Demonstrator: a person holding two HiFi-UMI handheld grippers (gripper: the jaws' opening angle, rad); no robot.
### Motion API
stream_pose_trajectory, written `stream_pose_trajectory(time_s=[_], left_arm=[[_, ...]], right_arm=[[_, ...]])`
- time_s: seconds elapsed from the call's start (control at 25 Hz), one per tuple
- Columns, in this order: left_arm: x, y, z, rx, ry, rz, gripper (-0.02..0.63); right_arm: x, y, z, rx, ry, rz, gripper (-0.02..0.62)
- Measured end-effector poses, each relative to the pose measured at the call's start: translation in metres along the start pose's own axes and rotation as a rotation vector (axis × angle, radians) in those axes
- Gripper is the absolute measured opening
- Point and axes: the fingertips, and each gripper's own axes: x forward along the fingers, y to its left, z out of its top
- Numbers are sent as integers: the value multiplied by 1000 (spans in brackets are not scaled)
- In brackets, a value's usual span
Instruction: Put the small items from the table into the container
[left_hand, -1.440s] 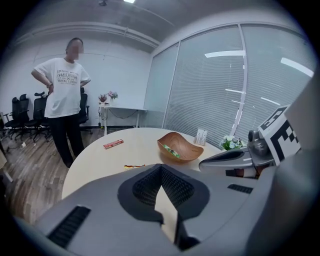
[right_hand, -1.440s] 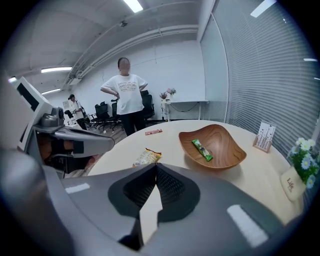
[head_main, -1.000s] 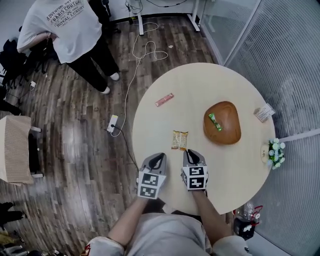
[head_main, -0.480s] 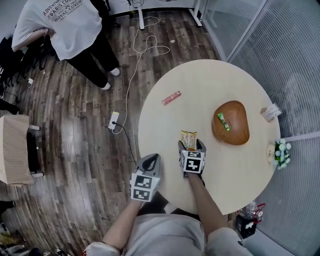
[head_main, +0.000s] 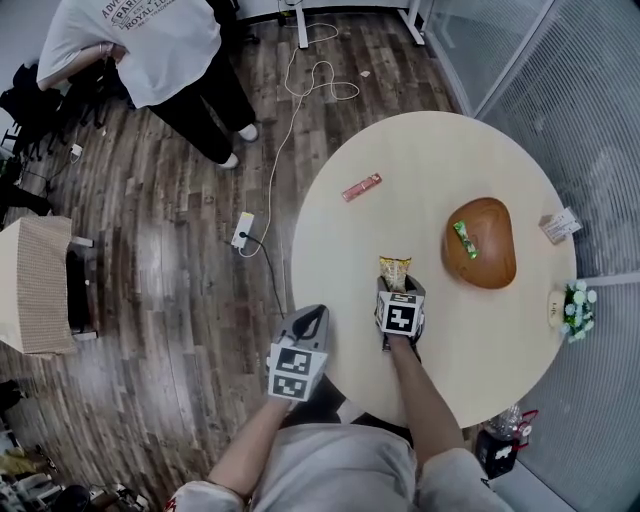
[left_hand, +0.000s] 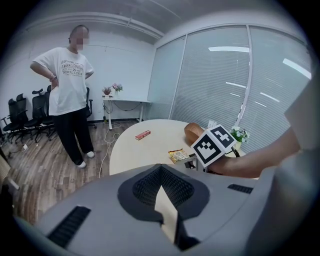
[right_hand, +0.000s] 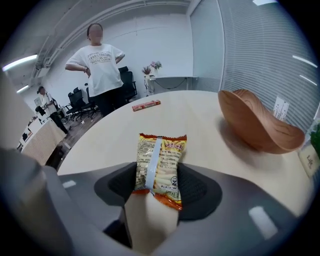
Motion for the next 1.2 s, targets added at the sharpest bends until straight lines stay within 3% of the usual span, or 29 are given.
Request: stream_pose_trajectory(time_s=[0.12,0.48,0.72,0.96,1.2], left_arm=[[4,-9,7,8,-7,-10,6],[39,-63,36,42,-34,-78,6],[64,-129,59,66,-58,-153,6],[75,-174,65,79,-56,-182,6],[77,-173,56,75,-32,-158,6]], right_arm=[[-12,0,5,-22,-25,29,197],[-80,-28,22,-17,-131,101,190],[-126,-113,65,7,-254,8,190],[-108,-196,72,40,-174,-53,190],[-82,-217,51,50,-86,-75,190]])
